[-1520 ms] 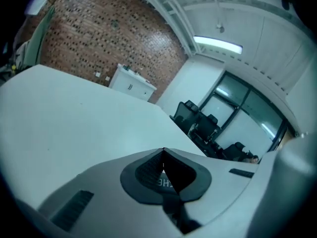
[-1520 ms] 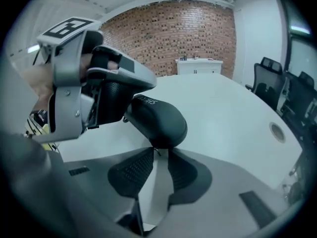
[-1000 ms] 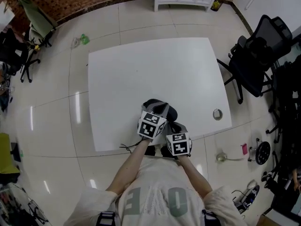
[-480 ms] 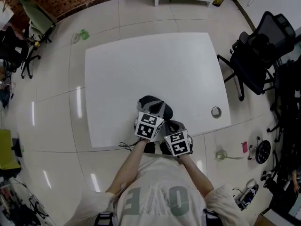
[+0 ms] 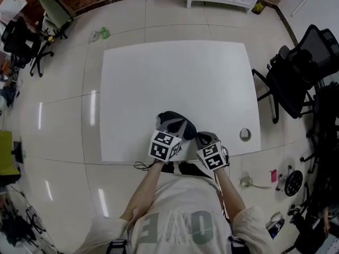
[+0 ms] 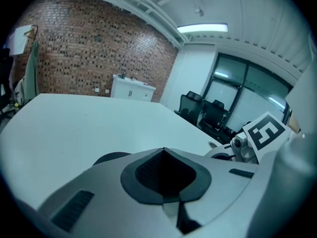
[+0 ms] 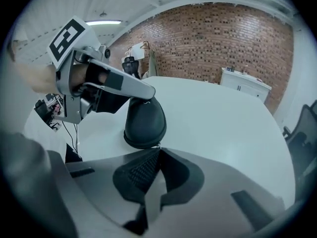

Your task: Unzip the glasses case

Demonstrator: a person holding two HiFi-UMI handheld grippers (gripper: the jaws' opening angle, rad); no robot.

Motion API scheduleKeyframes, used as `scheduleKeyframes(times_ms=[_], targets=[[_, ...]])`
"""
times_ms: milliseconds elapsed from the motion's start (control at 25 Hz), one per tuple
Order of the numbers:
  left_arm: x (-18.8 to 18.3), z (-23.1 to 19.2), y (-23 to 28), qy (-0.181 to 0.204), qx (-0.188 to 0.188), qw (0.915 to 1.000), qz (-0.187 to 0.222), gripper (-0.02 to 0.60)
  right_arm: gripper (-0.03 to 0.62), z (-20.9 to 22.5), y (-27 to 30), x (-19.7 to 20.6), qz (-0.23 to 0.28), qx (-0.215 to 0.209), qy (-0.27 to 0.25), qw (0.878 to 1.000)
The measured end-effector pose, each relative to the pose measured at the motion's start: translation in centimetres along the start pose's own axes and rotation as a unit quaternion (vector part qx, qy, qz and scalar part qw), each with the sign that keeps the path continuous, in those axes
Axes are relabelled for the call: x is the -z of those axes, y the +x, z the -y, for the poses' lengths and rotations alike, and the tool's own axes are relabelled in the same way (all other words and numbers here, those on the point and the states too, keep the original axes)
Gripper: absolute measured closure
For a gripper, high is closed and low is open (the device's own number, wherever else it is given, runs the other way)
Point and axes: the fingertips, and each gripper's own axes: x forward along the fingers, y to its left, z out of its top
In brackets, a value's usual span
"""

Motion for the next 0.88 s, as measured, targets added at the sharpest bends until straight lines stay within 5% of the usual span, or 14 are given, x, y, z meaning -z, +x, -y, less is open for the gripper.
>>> scheduleKeyframes(times_ms=[240,600,880], targets=[[-0.4,-0.3,0.2,-0.013,-0.006,0.9999,0.008,0.577,0.595,0.3,0.1,-0.7,-0.020,-0.020,-0.078,0.997],[0.3,-3.8,-2.9,-0.034,-0.125,0.9914,0.019,0.577,0.595,-7.3,-0.2,-0.7,0.001,-0.075,-0.159,0.984],[1.5,-4.2,-4.6,-0.036,-0.146,0.9884,0.021,0.577,0.595,-12.4,0.5,-0.9,0.013,-0.142,-0.208,0.968]])
